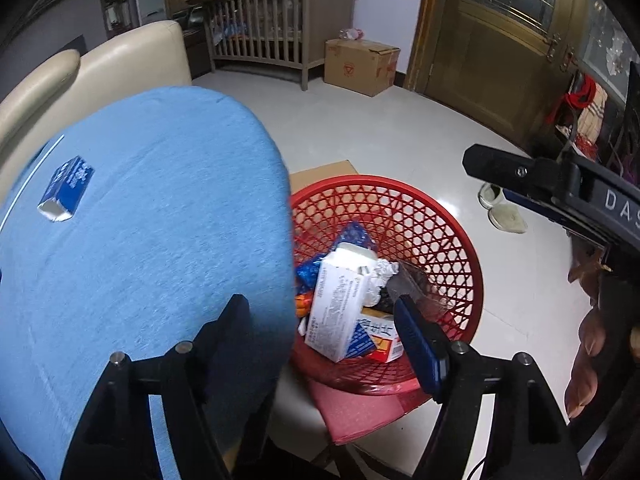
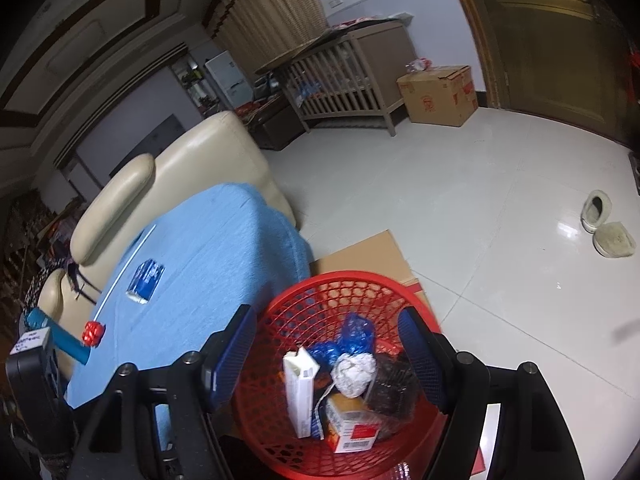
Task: Collect trash
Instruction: 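Move both tools back over the table toward the toothpaste box and red bag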
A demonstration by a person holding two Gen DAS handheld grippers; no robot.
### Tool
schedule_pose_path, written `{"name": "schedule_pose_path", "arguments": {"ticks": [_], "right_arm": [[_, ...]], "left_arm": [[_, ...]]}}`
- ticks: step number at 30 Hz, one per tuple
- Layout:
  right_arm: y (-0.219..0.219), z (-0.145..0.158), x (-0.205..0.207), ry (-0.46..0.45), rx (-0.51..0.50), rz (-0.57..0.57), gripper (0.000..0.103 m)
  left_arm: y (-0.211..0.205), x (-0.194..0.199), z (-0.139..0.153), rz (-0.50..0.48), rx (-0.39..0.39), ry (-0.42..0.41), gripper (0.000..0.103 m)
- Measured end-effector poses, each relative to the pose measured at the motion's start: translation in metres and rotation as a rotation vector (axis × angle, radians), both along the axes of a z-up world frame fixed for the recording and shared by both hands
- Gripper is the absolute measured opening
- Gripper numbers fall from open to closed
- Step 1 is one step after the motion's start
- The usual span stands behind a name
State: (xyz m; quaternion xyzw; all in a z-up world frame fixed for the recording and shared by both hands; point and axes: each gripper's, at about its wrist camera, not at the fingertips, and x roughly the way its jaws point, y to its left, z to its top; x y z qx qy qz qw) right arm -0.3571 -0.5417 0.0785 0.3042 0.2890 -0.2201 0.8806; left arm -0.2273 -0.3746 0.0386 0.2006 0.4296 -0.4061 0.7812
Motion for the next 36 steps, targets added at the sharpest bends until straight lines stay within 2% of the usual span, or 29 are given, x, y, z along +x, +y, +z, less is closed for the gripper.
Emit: {"name": "schedule_pose_path", "arguments": {"ticks": [7, 11, 14, 18, 22, 28, 33, 36], "right_arm": [[0.027, 0.002, 0.026, 0.024, -0.016, 0.080, 0.077], [0.042, 0.003, 0.047, 0.050, -0.021, 0.134, 0.077], [0.056, 0.004, 0.064, 0.059, -0.014, 0.162, 0.077], [0.081, 0.004, 0.097, 0.064, -0.008, 0.232, 0.077], [0.114, 0.005, 0.141, 0.082, -0.008, 0.306, 0.077], [0.175, 0.017, 0.225, 0.098, -0.088, 0.393, 0.077], [0.221, 0.028, 0.304, 0.108, -0.190, 0.378, 0.082], [0.238, 0.024, 0.360, 0.176, -0.230, 0.366, 0.082]], "left_arm": [[0.031, 0.020, 0.001, 0.082, -0.013, 0.005, 0.075], [0.068, 0.033, 0.000, 0.153, -0.013, -0.025, 0.075], [0.106, 0.048, -0.008, 0.264, 0.009, -0.062, 0.075], [0.164, 0.074, -0.016, 0.449, 0.007, -0.045, 0.075], [0.221, 0.096, -0.021, 0.616, -0.006, -0.039, 0.075], [0.279, 0.108, -0.024, 0.776, -0.036, -0.050, 0.075], [0.298, 0.112, -0.026, 0.804, -0.051, -0.038, 0.075], [0.305, 0.112, -0.025, 0.805, -0.051, -0.038, 0.075]]}}
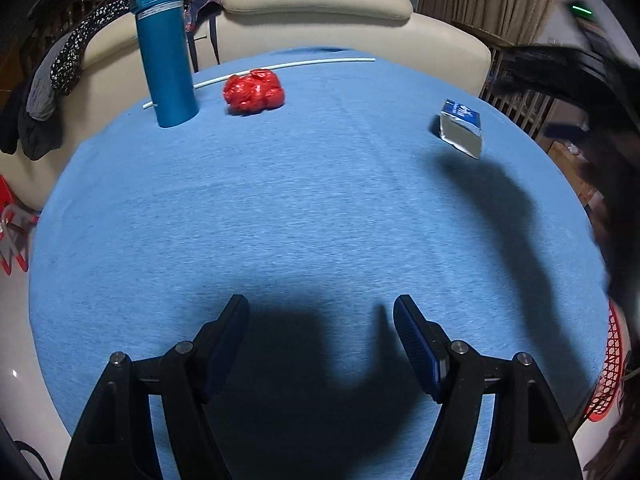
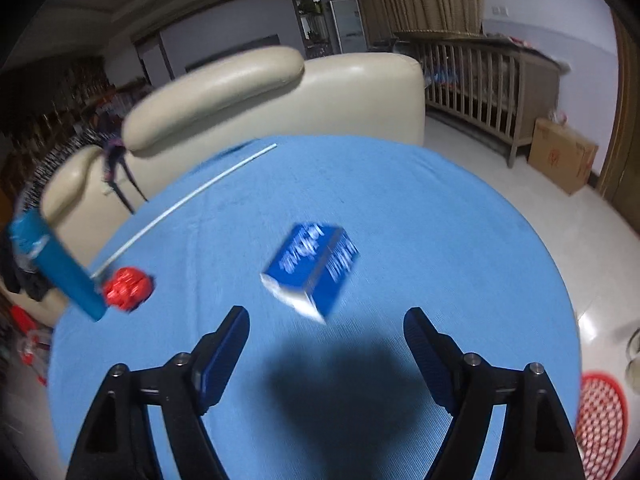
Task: Collect trash
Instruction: 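Move both tools back over the table toward the toothpaste box and red bag, then grasp the blue toothpaste box with the right tool while the left grasps the red plastic bag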
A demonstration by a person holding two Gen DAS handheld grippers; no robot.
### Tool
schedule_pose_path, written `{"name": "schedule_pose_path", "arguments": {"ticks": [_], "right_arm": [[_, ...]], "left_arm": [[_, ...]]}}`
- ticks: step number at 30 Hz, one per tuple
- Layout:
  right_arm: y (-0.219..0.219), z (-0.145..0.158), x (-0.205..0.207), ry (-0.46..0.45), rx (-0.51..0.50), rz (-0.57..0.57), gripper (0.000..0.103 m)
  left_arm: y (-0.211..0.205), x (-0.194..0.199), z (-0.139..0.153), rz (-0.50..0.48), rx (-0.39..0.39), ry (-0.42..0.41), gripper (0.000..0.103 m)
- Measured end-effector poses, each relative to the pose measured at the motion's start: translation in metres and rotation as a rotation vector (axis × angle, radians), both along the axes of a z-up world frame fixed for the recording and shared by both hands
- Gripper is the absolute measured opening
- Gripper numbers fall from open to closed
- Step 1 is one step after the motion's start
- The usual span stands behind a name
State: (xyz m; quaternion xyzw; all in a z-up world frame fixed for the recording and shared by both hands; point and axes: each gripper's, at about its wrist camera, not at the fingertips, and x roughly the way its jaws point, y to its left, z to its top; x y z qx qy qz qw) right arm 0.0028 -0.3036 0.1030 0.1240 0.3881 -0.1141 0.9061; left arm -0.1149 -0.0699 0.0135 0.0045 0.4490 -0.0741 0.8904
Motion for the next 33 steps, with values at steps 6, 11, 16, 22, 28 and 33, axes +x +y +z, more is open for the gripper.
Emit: {"name": "schedule_pose_path", "arguments": {"ticks": [6, 11, 16, 22, 28, 33], "right_arm": [[0.000, -0.025, 0.079, 0.116, 0.005, -0.088, 0.082], [0.006, -0.045, 0.115, 0.203, -0.067, -0.085, 0.082], [-0.001, -0.059, 0.111, 0.208, -0.046, -0.044, 0.075], [-0.016, -0.056, 0.077, 0.185, 0.040, 0.044, 0.069], [-0.016, -0.056, 0.029, 0.154, 0.101, 0.115, 0.069], [-0.012, -0.056, 0.004, 0.133, 0.119, 0.147, 0.069]], "left_arm": [[0.020, 0.010, 0.002, 0.030, -0.017, 0.000, 0.075], [0.039, 0.031, 0.006, 0.086, -0.026, -0.016, 0.075], [0.049, 0.065, 0.012, 0.111, -0.019, -0.024, 0.075], [0.042, 0.137, 0.022, 0.108, -0.001, -0.033, 0.075], [0.021, 0.213, 0.039, 0.034, 0.063, -0.085, 0.076], [0.009, 0.262, 0.036, 0.031, 0.172, -0.089, 0.081]]}}
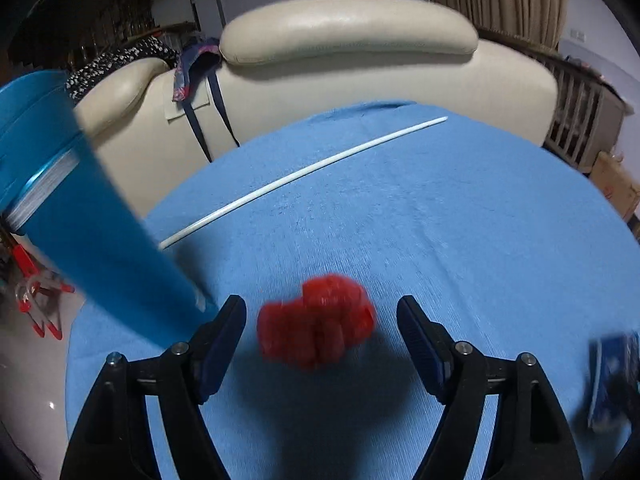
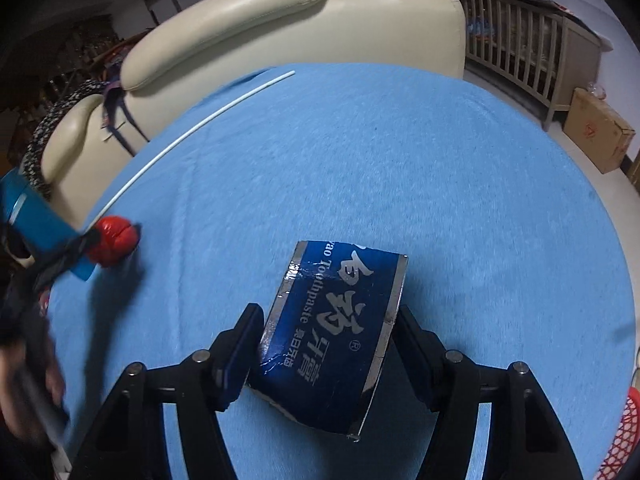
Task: Collect trash
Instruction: 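Grasp the blue toothpaste box with the right tool while the left grasps the red plastic bag, then lift the toothpaste box with the right tool while the left lifts the red bag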
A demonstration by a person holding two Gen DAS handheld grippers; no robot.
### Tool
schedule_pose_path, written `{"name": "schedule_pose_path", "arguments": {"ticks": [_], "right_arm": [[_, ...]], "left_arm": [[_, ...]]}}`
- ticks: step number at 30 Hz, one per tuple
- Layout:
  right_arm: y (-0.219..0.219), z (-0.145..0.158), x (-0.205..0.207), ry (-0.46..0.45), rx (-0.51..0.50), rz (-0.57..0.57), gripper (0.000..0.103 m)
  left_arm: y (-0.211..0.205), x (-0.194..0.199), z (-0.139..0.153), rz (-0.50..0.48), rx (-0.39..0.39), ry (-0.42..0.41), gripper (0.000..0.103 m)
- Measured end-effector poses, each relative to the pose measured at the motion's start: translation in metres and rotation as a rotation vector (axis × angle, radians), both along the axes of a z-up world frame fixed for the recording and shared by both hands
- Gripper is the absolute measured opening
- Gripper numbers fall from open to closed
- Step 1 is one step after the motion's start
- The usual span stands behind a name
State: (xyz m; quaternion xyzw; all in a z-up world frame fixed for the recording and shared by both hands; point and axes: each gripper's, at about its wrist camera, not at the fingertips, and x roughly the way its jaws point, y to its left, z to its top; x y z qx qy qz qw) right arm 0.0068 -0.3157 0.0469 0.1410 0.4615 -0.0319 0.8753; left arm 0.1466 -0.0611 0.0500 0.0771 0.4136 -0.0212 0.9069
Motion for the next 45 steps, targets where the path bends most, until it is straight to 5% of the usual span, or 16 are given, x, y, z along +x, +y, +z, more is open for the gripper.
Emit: {"name": "schedule_pose_path", "arguments": {"ticks": [4, 5, 7, 16, 28, 45], "right_arm": [[0.006, 0.000, -0.002, -0.006, 0.007, 0.016, 0.069], [0.006, 0.000, -0.003, -0.006, 0.013, 0.021, 0.069], [0.008, 0.001, -0.004, -0.011, 0.016, 0.029, 0.069], [0.016, 0.020, -0.031, -0.063, 0.020, 0.038, 0.069], [0.024, 0.025, -0.129, -0.094, 0.022, 0.026, 0.069], [0.012, 0.016, -0.178, -0.109, 0.062, -0.006, 0.069]], "left_arm": [[-0.005, 0.024, -0.025, 0.004, -0.010, 0.118, 0.081], [-0.001, 0.025, -0.031, 0.017, -0.029, 0.152, 0.076], [0.008, 0.023, -0.040, 0.030, -0.087, 0.204, 0.047], [0.005, -0.075, -0.025, -0.010, -0.099, 0.152, 0.046], [-0.030, -0.210, -0.024, -0.070, -0.132, 0.151, 0.046], [-0.044, -0.254, -0.023, -0.092, -0.105, 0.130, 0.046]]}}
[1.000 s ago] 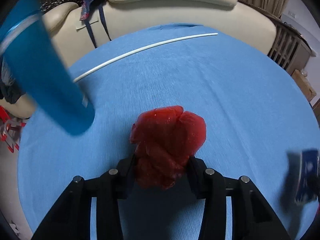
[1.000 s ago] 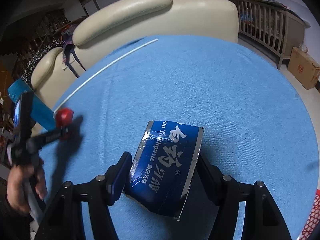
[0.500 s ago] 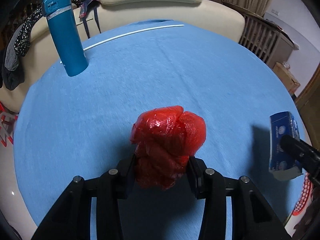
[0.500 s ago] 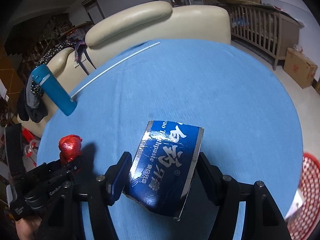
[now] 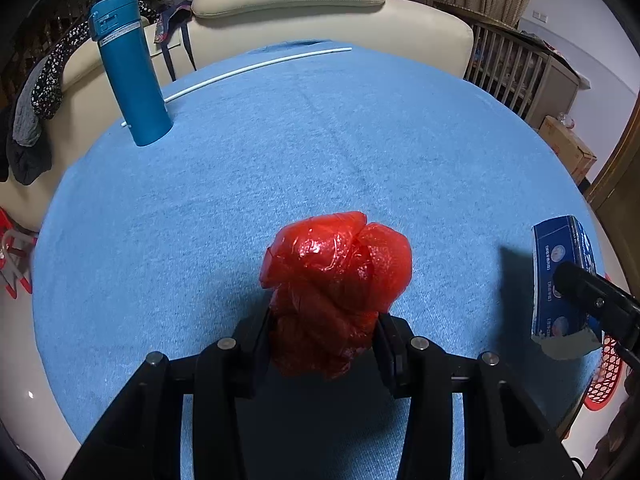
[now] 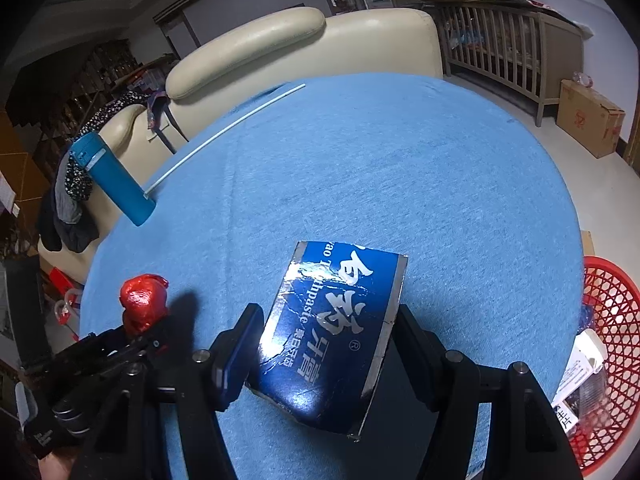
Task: Collect trash
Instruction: 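Lift the toothpaste box with the right tool while the left lifts the red bag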
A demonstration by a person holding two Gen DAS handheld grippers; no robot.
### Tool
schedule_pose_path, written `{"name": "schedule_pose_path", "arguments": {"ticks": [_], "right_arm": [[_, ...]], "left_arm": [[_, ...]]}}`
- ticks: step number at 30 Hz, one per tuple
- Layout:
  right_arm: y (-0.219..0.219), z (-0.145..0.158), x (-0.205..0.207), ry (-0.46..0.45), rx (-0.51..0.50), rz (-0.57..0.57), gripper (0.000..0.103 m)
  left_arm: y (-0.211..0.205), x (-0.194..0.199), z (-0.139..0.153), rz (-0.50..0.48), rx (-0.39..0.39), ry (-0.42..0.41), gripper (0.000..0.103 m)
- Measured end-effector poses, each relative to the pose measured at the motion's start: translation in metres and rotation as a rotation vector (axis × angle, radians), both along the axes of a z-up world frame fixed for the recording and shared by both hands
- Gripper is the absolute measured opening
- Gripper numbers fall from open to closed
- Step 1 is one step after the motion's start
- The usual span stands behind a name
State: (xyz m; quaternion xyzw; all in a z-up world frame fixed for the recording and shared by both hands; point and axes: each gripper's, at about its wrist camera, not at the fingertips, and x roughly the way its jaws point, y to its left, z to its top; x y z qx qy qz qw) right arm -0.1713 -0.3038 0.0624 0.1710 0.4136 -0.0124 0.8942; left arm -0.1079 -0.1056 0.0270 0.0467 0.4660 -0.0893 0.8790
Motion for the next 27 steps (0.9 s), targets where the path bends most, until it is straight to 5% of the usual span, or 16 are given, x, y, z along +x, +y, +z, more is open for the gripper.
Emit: {"name": "schedule_pose_path", "arguments": {"ticks": [27], "right_arm": [[0.008, 0.013, -0.022, -0.060, 0.017, 0.022, 0.069]], "left_arm": [[-0.001, -0.016, 0.005, -0.009, 0.019, -0.027, 0.046]]}}
